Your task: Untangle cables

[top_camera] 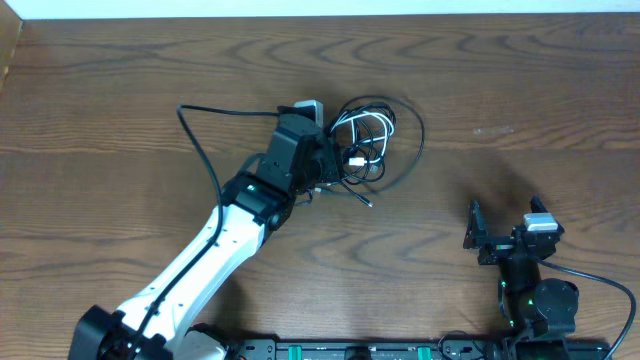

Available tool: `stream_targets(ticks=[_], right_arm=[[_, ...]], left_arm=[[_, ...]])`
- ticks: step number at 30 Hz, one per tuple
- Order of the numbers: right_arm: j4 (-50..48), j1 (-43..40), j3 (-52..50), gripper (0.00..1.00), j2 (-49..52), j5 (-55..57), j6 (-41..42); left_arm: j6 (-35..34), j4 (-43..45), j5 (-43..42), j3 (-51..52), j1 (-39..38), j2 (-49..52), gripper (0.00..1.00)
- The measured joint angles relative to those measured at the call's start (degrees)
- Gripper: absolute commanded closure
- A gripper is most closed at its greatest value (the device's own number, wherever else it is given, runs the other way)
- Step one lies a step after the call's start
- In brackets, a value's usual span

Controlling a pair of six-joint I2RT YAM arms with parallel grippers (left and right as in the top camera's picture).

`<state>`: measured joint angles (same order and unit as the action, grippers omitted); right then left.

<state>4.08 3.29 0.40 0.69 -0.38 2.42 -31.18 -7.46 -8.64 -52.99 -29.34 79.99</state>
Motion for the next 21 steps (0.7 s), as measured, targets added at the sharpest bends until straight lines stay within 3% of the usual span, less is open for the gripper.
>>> stream_targets(ticks=[15, 18, 21], right_arm=[[0.0, 0.0, 0.0, 0.01, 0.0, -0.3, 1.1], [-0.1, 0.0, 0.0, 0.01, 0.0, -1.4, 7.0], [-0.1, 0.0, 0.0, 0.01, 0.0, -2.0, 21.3]], left_arm=[[1.5, -3.7, -0.5, 0.0, 0.0, -1.6, 0.92], [2.1, -4.3, -0.5, 0.0, 0.0, -1.6, 0.92], [2.8, -4.3, -0.5, 0.0, 0.0, -1.6, 0.93]])
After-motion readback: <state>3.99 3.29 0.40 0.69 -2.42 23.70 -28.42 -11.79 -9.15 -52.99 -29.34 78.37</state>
